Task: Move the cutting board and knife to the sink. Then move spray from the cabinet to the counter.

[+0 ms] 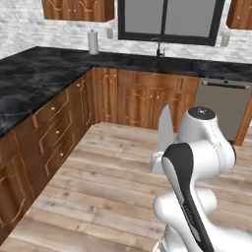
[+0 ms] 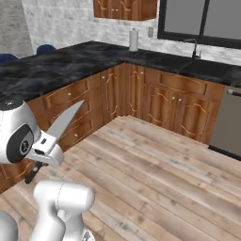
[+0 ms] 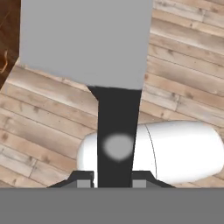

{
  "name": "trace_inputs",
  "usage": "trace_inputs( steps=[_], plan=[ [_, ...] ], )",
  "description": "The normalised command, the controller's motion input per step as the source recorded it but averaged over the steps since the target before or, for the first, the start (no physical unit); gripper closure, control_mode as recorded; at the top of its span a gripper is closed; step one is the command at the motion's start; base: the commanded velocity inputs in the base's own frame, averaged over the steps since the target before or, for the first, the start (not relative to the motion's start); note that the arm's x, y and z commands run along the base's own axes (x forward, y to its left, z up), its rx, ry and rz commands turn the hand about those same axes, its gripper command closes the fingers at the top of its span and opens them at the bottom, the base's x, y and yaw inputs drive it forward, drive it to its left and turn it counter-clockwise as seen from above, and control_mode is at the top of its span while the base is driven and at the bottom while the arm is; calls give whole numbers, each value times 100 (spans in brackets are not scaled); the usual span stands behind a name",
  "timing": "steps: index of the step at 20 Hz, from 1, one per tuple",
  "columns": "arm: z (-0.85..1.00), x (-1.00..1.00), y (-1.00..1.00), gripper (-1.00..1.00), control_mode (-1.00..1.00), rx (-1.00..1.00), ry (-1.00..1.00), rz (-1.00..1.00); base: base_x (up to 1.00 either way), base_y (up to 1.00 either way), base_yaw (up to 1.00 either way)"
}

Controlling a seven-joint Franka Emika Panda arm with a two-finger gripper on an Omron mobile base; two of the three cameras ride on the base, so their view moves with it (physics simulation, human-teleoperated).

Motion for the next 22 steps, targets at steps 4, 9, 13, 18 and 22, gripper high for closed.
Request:
trace_inputs(
  steps=[4, 9, 13, 18, 22],
  plan=[
    [0, 0, 0, 100, 100, 0, 0, 0, 100, -45, 0],
    [0, 0, 0, 100, 100, 0, 0, 0, 100, -34, -1],
    [0, 0, 0, 100, 100, 0, 0, 0, 100, -23, -20],
    [0, 0, 0, 100, 100, 0, 0, 0, 100, 1, -55],
    [0, 0, 0, 100, 100, 0, 0, 0, 100, 26, -61]
  ],
)
